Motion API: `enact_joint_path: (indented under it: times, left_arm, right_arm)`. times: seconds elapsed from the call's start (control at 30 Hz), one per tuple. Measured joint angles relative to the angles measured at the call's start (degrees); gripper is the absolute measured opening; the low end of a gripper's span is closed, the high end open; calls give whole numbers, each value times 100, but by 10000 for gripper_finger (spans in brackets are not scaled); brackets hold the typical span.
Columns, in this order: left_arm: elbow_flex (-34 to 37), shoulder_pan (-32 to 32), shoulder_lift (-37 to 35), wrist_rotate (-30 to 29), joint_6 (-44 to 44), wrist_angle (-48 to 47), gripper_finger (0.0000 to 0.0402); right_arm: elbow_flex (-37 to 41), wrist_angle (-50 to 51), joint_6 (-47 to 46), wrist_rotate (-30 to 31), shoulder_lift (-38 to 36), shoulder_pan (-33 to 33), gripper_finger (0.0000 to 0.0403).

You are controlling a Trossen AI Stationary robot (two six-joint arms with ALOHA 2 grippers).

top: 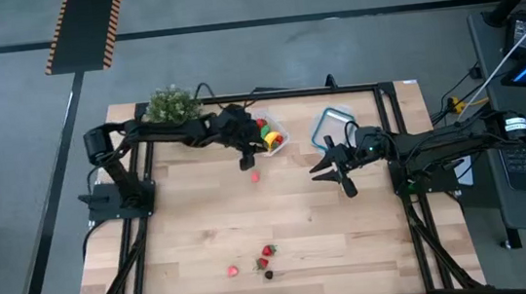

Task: Pick and placing Produce into tupperware
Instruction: Put the top red strawberry into the transparent container

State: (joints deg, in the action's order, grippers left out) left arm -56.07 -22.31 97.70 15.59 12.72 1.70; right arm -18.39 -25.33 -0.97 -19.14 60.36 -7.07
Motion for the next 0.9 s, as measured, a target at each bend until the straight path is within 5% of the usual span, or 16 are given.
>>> enact_joint_path:
  times: [0.53, 0.9]
  left_arm:
    - [-1645, -284, 1088, 33, 489, -1617, 93]
    - [-1718, -292, 1131, 203, 435, -1650, 93]
  right_arm:
    - [0, -6, 122, 0, 0, 0, 106]
    - [0, -13, 128, 2, 0, 0, 106]
